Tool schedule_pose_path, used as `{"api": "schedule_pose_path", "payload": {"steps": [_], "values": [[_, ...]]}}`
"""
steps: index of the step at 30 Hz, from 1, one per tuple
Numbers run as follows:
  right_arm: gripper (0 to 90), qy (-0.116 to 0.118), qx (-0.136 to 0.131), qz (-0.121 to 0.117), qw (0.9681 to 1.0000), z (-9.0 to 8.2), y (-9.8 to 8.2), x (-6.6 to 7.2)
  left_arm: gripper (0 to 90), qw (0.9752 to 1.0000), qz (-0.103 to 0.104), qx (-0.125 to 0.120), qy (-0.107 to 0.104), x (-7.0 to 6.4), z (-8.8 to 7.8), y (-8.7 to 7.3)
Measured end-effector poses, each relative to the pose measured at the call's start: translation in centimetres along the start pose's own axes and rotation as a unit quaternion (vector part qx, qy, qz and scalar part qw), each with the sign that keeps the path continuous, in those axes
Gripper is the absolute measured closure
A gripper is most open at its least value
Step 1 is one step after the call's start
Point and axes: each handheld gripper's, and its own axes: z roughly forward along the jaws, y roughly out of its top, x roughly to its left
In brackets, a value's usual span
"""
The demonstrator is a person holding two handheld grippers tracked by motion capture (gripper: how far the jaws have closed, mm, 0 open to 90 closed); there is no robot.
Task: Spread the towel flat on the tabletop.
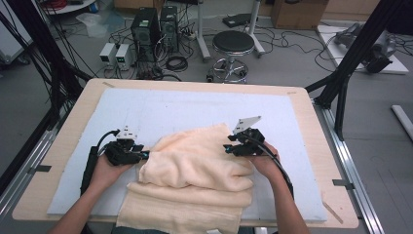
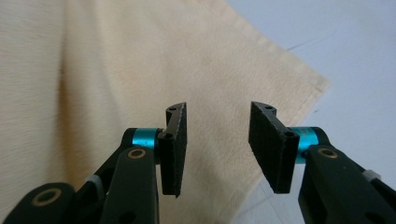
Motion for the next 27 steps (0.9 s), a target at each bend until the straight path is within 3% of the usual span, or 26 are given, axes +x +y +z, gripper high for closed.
{"api": "schedule_pose_path", "payload": {"steps": [2, 4, 6, 7, 8, 10, 12, 15, 17, 18, 19, 22, 24, 27], "values": [[57.0, -0.002, 0.016, 0.001, 0.9999, 0.9, -0.2, -0.5, 61.3, 0.9999, -0.009, 0.001, -0.009, 0.3, 0.3, 0.0], [57.7, 0.002, 0.031, 0.011, 0.9995, 1.6, -0.7, -1.0, 63.6, 1.0, 0.0, 0.0, -0.007, 0.1, 0.5, 0.0], [68.1, 0.028, 0.029, 0.042, 0.9983, 1.9, -1.1, -1.5, 76.1, 0.9998, 0.015, 0.004, -0.012, 0.0, 0.7, 0.3], [80.5, 0.031, 0.029, 0.047, 0.998, 1.8, -1.1, -1.6, 79.7, 0.9998, 0.013, 0.004, -0.011, 0.1, 0.8, 0.5], [85.0, 0.038, 0.032, 0.044, 0.9978, 1.7, -1.1, -1.5, 81.0, 0.9999, 0.01, 0.002, -0.006, 0.1, 1.0, 0.8], [86.6, 0.031, 0.042, 0.03, 0.9982, 1.6, -0.9, -1.2, 81.8, 0.9999, 0.011, 0.003, 0.009, 0.2, 1.5, 1.6], [86.8, 0.02, 0.05, 0.025, 0.9982, 1.1, -0.9, -1.1, 82.3, 0.9997, 0.001, -0.013, 0.022, 0.4, 1.8, 2.6], [86.9, -0.005, 0.04, 0.038, 0.9985, -0.6, -1.1, -1.2, 82.6, 0.9984, -0.005, -0.034, 0.045, 0.8, 2.3, 4.6], [86.9, -0.024, 0.025, 0.046, 0.9983, -2.0, -1.4, -1.4, 82.5, 0.9954, -0.011, -0.06, 0.074, 0.9, 2.3, 6.0], [86.8, -0.033, 0.021, 0.05, 0.998, -2.5, -1.5, -1.4, 78.1, 0.9937, -0.016, -0.068, 0.088, 1.0, 2.3, 6.6], [86.5, -0.042, 0.022, 0.05, 0.9976, -2.9, -1.8, -1.5, 70.3, 0.9939, -0.025, -0.071, 0.081, 1.1, 2.3, 7.1], [72.8, -0.041, 0.014, 0.063, 0.9971, -3.3, -2.6, -1.6, 67.4, 0.9958, -0.022, -0.073, 0.051, 0.9, 2.2, 7.4], [68.2, -0.04, 0.005, 0.057, 0.9976, -3.5, -2.8, -1.3, 65.1, 0.9986, -0.007, -0.05, 0.015, 0.3, 2.6, 7.2], [65.4, -0.027, -0.009, 0.034, 0.999, -3.6, -2.5, -0.8, 64.7, 0.9996, 0.014, -0.02, -0.015, -0.8, 3.4, 6.5]]}}
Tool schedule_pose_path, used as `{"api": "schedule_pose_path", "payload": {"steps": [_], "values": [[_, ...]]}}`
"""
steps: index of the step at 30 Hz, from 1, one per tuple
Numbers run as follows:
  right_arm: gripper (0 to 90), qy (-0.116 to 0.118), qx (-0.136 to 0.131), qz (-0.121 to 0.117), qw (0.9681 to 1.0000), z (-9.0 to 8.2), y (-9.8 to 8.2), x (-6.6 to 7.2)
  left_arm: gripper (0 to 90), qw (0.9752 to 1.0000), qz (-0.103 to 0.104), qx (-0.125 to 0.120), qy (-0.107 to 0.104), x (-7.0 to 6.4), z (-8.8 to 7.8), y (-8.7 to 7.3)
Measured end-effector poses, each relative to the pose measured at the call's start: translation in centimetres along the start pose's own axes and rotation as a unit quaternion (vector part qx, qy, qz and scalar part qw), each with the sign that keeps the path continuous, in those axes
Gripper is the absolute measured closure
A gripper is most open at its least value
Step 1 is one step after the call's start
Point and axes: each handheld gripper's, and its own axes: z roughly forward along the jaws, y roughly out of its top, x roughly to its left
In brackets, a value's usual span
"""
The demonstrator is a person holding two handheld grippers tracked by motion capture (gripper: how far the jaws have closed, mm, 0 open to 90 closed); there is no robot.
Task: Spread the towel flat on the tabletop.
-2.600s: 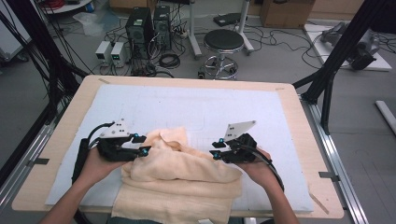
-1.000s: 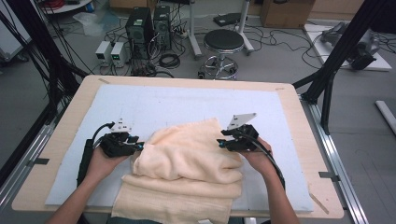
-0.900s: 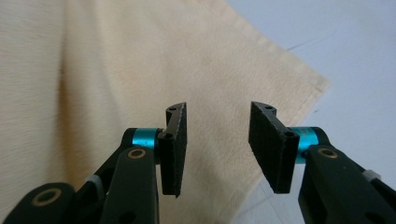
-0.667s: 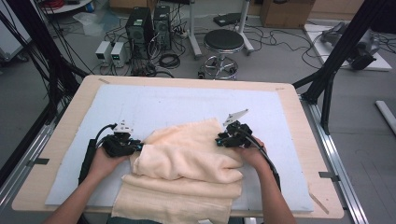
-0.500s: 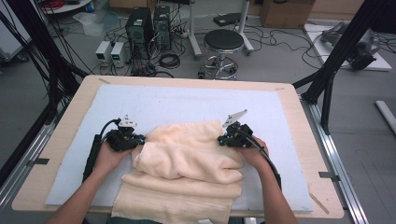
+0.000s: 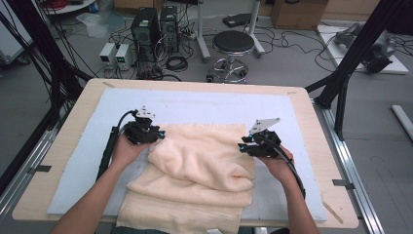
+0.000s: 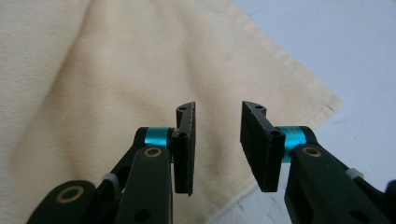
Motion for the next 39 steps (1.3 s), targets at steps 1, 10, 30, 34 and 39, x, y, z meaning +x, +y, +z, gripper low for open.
{"api": "schedule_pose_path", "payload": {"steps": [1, 10, 30, 34, 39], "values": [[64.6, 0.008, -0.001, -0.005, 1.0, 0.1, 0.1, 0.3, 63.0, 0.9999, 0.001, 0.0, -0.011, -0.4, 0.0, -0.3], [59.4, 0.097, -0.017, -0.049, 0.9939, -0.3, 0.7, 3.9, 75.9, 0.9962, 0.051, 0.026, -0.065, -2.4, -1.0, -2.6], [72.7, 0.155, 0.011, -0.088, 0.984, 1.0, -0.1, 10.1, 84.9, 0.9958, 0.066, -0.012, -0.063, -4.4, -9.4, -8.5], [69.5, 0.152, 0.008, -0.09, 0.9843, 0.6, 0.0, 10.0, 84.8, 0.9943, 0.074, -0.007, -0.076, -5.1, -10.4, -9.4], [61.0, 0.117, -0.004, -0.088, 0.9892, -0.6, 0.4, 8.6, 75.7, 0.9935, 0.074, -0.028, -0.083, -5.3, -11.6, -8.8]]}}
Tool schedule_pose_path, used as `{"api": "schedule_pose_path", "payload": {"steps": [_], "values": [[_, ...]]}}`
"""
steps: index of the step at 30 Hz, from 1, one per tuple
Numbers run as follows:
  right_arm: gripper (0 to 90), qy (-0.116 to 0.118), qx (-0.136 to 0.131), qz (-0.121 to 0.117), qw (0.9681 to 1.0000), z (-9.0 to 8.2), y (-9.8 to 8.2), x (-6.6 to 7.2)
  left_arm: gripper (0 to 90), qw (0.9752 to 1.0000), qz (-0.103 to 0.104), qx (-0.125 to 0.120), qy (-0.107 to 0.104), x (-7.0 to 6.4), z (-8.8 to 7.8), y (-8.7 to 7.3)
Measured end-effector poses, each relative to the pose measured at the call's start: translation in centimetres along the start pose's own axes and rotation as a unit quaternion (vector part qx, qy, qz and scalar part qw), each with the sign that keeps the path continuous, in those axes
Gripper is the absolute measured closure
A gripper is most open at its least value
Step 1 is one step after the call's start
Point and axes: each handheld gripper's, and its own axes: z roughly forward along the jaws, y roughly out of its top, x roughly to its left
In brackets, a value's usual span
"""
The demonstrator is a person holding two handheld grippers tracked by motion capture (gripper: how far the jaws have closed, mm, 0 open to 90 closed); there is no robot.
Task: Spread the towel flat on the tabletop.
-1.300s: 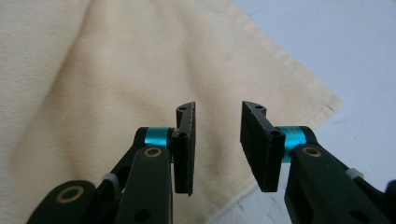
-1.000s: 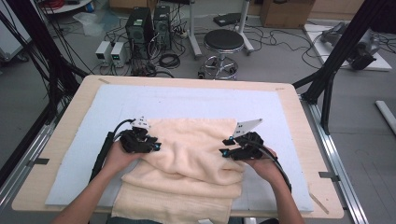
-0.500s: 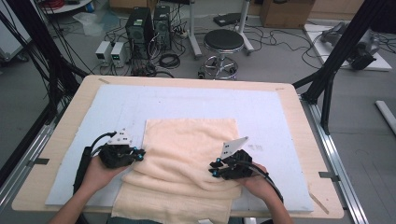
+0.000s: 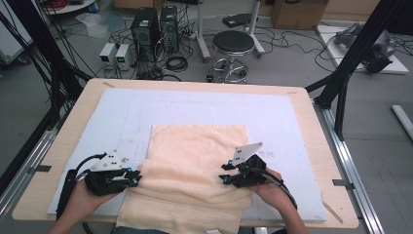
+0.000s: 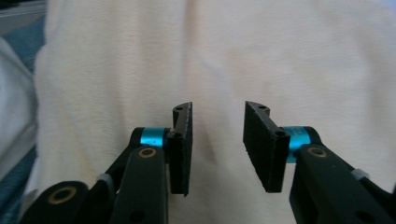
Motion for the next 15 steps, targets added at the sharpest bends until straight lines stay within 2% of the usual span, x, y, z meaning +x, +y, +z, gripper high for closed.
{"api": "schedule_pose_path", "payload": {"steps": [4, 5, 7, 9, 11, 13, 15], "values": [[56.5, -0.034, -0.015, 0.019, 0.9991, -1.6, -0.1, -1.9, 69.1, 0.9997, 0.0, -0.021, 0.014, 1.1, -0.7, 1.6], [55.8, -0.048, -0.019, 0.022, 0.9984, -2.0, -0.2, -2.6, 68.1, 0.9995, 0.002, -0.026, 0.017, 1.4, -0.7, 1.9], [55.4, -0.061, -0.024, 0.038, 0.9972, -2.5, -0.4, -3.5, 66.2, 0.999, 0.003, -0.038, 0.022, 2.3, -0.5, 2.9], [55.1, -0.074, -0.028, 0.046, 0.9958, -2.7, -0.5, -4.5, 64.3, 0.9985, 0.0, -0.046, 0.028, 3.3, 0.2, 3.8], [55.0, -0.08, -0.029, 0.053, 0.995, -2.7, -0.6, -5.4, 61.1, 0.9978, -0.011, -0.052, 0.04, 4.3, 1.4, 4.4], [54.6, -0.088, -0.029, 0.053, 0.9943, -2.3, -0.8, -6.1, 58.8, 0.9974, -0.007, -0.054, 0.046, 5.2, 2.8, 4.7], [54.3, -0.091, -0.016, 0.059, 0.994, -1.7, -1.1, -6.8, 57.7, 0.9976, -0.015, -0.054, 0.04, 6.0, 4.3, 4.8]]}}
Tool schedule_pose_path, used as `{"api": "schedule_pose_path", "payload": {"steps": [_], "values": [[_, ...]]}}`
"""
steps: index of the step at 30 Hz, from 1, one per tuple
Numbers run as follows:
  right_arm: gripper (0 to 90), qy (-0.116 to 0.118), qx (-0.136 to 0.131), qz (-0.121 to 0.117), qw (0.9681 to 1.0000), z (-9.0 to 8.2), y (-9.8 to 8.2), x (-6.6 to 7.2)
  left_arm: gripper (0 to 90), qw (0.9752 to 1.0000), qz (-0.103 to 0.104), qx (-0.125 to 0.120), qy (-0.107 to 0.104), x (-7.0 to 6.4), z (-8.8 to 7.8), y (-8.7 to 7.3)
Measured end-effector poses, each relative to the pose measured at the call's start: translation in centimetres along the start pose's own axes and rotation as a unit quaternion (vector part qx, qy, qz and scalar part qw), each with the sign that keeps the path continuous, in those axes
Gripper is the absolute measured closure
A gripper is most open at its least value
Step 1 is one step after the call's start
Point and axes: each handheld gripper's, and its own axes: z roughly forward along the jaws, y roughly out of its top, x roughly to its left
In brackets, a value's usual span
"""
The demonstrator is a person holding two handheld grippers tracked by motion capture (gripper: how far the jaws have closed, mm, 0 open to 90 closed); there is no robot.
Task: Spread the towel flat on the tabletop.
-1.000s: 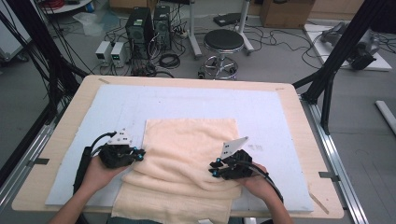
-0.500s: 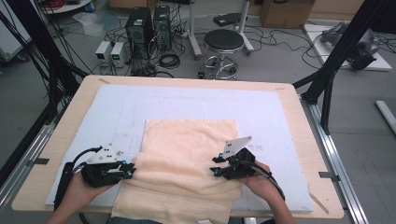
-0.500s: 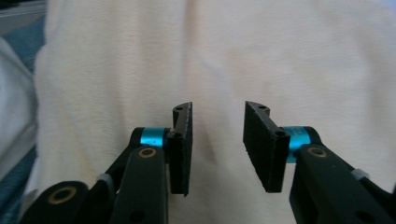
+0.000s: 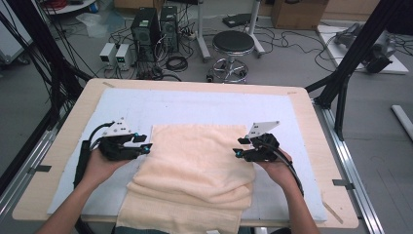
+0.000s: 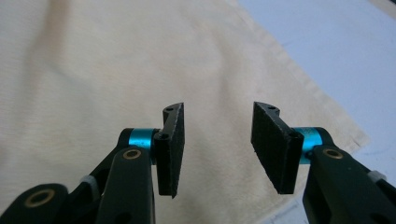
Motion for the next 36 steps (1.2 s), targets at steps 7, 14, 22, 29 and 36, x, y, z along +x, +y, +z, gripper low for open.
{"api": "schedule_pose_path", "payload": {"steps": [7, 14, 22, 29, 36], "values": [[54.0, 0.002, 0.024, 0.026, 0.9994, 2.3, -1.0, -1.8, 53.2, 0.9977, -0.017, 0.066, 0.001, 1.6, 4.6, -1.4], [57.3, 0.016, 0.05, 0.046, 0.9975, 3.9, -1.8, -2.4, 58.6, 0.9951, -0.023, 0.096, 0.009, 2.0, 6.0, -2.1], [78.7, 0.03, 0.05, 0.036, 0.9977, 4.3, -1.4, -2.4, 82.0, 0.9952, -0.013, 0.097, 0.01, 1.6, 6.1, -2.0], [84.5, 0.033, 0.05, 0.043, 0.9973, 4.3, -1.4, -2.5, 85.7, 0.9949, -0.005, 0.1, 0.014, 1.4, 6.0, -1.9], [84.9, 0.028, 0.046, 0.032, 0.998, 3.9, -1.0, -2.0, 85.9, 0.9951, -0.004, 0.097, 0.019, 1.5, 5.1, -1.7]]}}
